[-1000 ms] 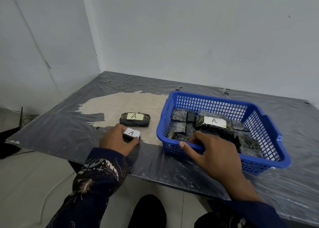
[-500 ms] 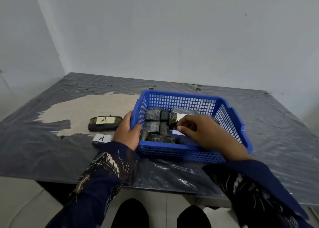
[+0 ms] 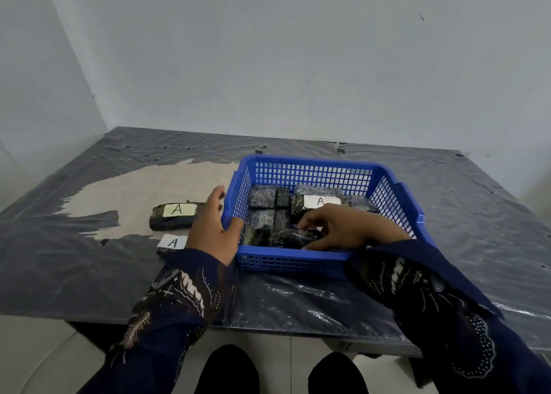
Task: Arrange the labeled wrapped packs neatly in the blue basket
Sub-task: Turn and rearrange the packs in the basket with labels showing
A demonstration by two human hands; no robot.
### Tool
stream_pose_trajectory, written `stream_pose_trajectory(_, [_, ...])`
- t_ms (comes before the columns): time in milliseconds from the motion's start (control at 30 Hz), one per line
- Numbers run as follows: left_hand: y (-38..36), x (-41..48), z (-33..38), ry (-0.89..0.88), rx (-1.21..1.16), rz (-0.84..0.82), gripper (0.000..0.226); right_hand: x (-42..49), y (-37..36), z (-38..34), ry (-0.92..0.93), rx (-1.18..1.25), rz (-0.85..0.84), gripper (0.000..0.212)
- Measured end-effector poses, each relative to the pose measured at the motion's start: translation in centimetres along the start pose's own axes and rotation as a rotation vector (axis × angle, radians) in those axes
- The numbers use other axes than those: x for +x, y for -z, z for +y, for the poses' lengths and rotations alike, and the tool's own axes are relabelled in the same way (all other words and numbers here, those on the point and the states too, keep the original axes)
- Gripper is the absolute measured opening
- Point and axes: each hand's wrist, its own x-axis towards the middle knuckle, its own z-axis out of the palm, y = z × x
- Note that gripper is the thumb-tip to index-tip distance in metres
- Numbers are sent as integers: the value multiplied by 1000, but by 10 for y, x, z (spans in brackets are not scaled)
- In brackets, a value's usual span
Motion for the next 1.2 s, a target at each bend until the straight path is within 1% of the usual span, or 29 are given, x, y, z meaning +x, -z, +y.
stream_pose_trajectory(33, [2, -1, 3, -80, 75, 54, 66, -5, 4, 3, 2, 55, 20, 45])
stream_pose_trajectory(67, [5, -3, 8, -191, 130, 103, 70, -10, 8, 6, -4, 111, 45, 44])
stream_pose_trajectory(100, [8, -5, 15, -321, 174, 118, 73, -15, 11, 9, -14, 165, 71, 42])
stream_pose_trajectory(167, [10, -8, 31, -601, 301, 36, 75, -23, 16, 12, -10, 293, 113, 37])
stream_pose_trajectory(233, [3, -8, 41, -809, 451, -113, 75, -29, 19, 8, 18, 431, 133, 31])
stream_pose_trajectory(300, [-7, -6, 46, -876, 525, -227, 72, -34, 18, 2, 39, 587, 149, 26])
stream_pose_trajectory(333, [-11, -4, 49, -888, 535, -250, 70, -36, 17, -2, 38, 681, 163, 25])
stream_pose_trajectory(433, [-14, 1, 60, -869, 476, -271, 70, -42, 13, -10, 3, 861, 245, 30])
stream_pose_trajectory(500, [-13, 1, 63, -810, 376, -297, 72, -47, 12, -16, -3, 988, 254, 43])
stream_pose_trajectory(567, [-10, -1, 63, -683, 147, -321, 69, -53, 13, -21, 32, 1131, 265, 53])
stream_pose_trajectory(633, [-7, -5, 62, -443, -237, -346, 62, -56, 12, -24, 106, 1218, 346, 48])
stream_pose_trajectory(667, [-6, -6, 61, -330, -447, -360, 58, -57, 12, -23, 138, 1205, 411, 44])
stream_pose_trajectory(700, [-7, -7, 60, -239, -630, -373, 55, -57, 11, -21, 156, 1137, 479, 42])
stream_pose_trajectory(733, [-7, -7, 59, -175, -758, -387, 55, -57, 10, -19, 165, 1032, 520, 42])
stream_pose_trajectory(800, [-7, -8, 57, -135, -875, -401, 62, -58, 7, -18, 202, 859, 487, 46])
stream_pose_trajectory(867, [-7, -9, 54, -161, -881, -400, 66, -57, 3, -22, 246, 800, 438, 54])
stream_pose_trajectory(933, [-7, -9, 52, -173, -852, -396, 68, -52, -1, -26, 270, 717, 511, 59])
stream_pose_trajectory(1000, [-4, -10, 53, -177, -781, -386, 71, -48, -1, -28, 275, 628, 598, 58])
stream_pose_trajectory(1033, [0, -10, 54, -201, -707, -390, 74, -47, 1, -28, 271, 627, 614, 57])
stream_pose_trajectory(1100, [12, -10, 56, -278, -450, -390, 78, -51, 7, -23, 243, 645, 601, 57])
stream_pose_trajectory(1167, [23, -5, 49, -310, -130, -271, 75, -53, 14, -13, 168, 564, 534, 56])
stream_pose_trajectory(1200, [25, -2, 43, -276, -39, -202, 69, -53, 17, -7, 121, 482, 487, 55])
